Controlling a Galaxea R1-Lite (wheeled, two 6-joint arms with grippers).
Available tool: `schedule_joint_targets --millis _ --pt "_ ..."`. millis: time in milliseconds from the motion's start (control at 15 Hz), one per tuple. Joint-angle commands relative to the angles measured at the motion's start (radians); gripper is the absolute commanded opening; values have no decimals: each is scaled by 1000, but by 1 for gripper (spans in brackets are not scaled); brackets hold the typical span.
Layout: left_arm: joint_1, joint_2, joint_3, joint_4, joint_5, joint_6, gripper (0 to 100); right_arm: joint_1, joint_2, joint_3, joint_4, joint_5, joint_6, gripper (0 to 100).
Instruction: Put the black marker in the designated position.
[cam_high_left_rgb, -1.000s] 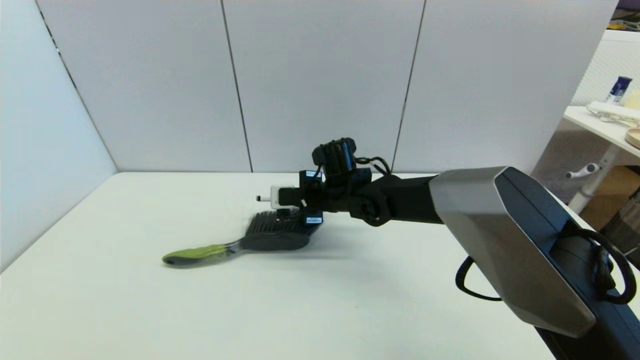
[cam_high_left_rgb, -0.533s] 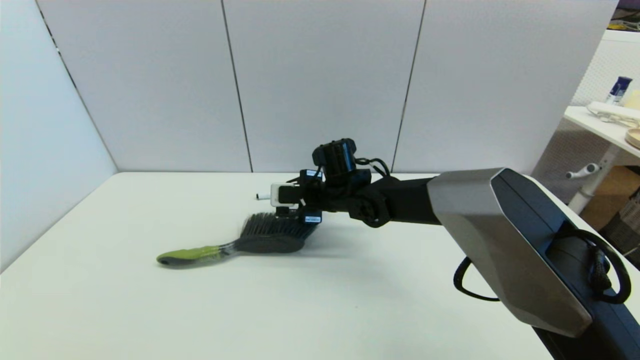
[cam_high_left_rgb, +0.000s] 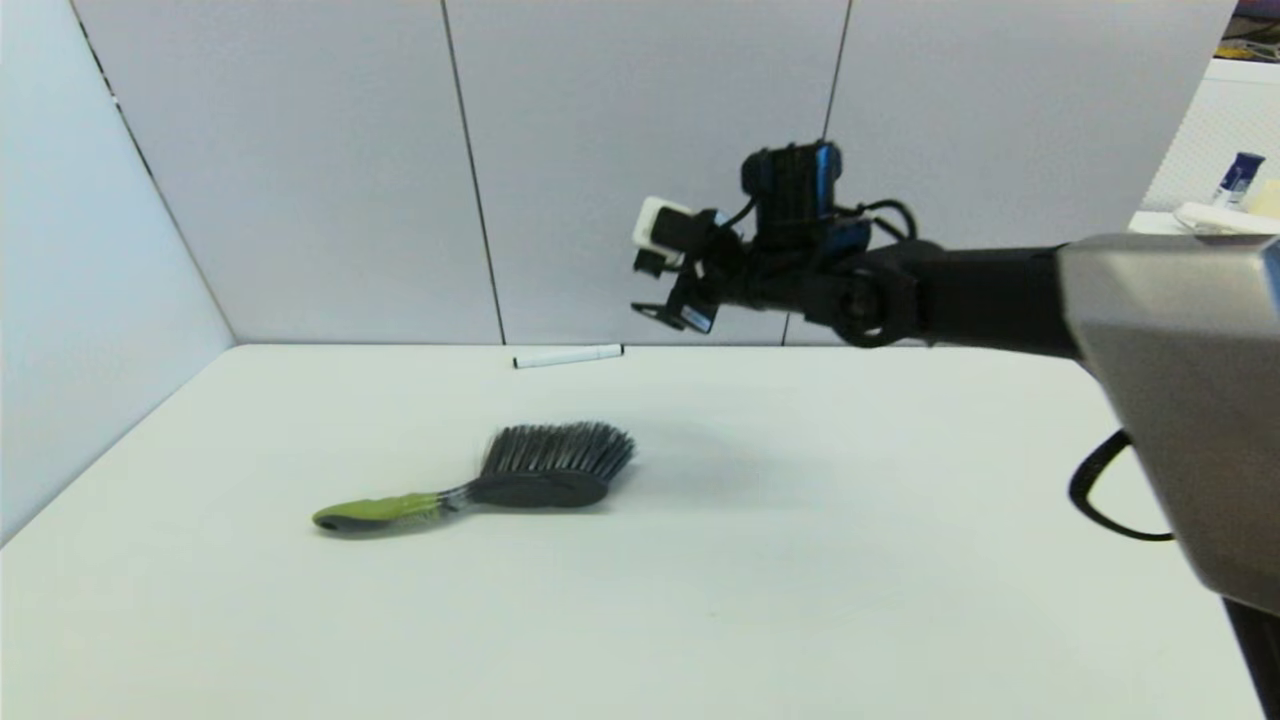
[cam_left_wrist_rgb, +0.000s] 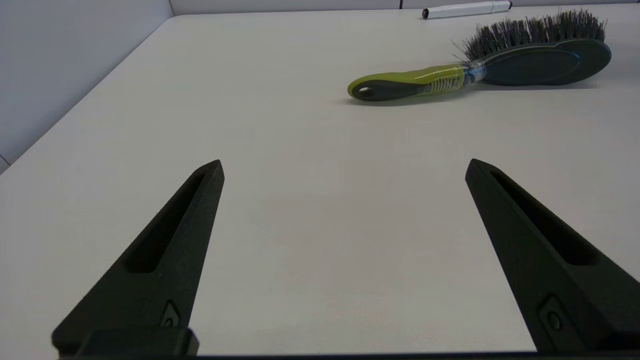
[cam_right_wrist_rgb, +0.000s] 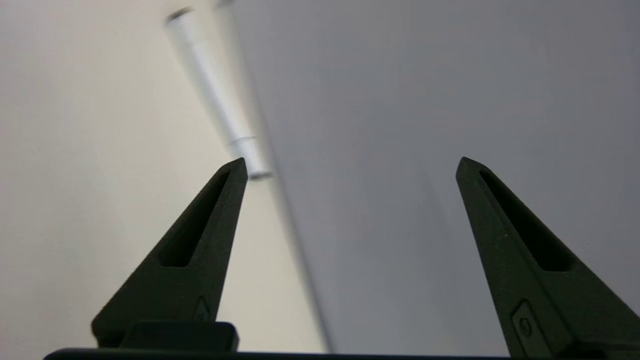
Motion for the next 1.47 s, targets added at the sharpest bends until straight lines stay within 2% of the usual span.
schedule_joint_targets --millis 67,267,400,467,667,867,1067,1467 --pt "-1 1 0 0 0 0 100 -131 -342 1 71 3 265 100" --pt "-1 1 0 0 0 0 100 -215 -525 3 195 9 446 100" --pt "1 1 0 0 0 0 100 -287 -643 21 238 12 570 100" --pt "-1 1 0 0 0 0 100 -315 -690 52 244 12 601 100" --pt "1 1 0 0 0 0 100 -419 -850 275 235 14 676 100" --pt "1 1 0 0 0 0 100 -458 -1025 552 232 6 785 100" --pt "1 1 0 0 0 0 100 -479 -1193 813 230 5 809 100" --pt "1 1 0 0 0 0 100 -478 -1545 1241 218 6 798 100"
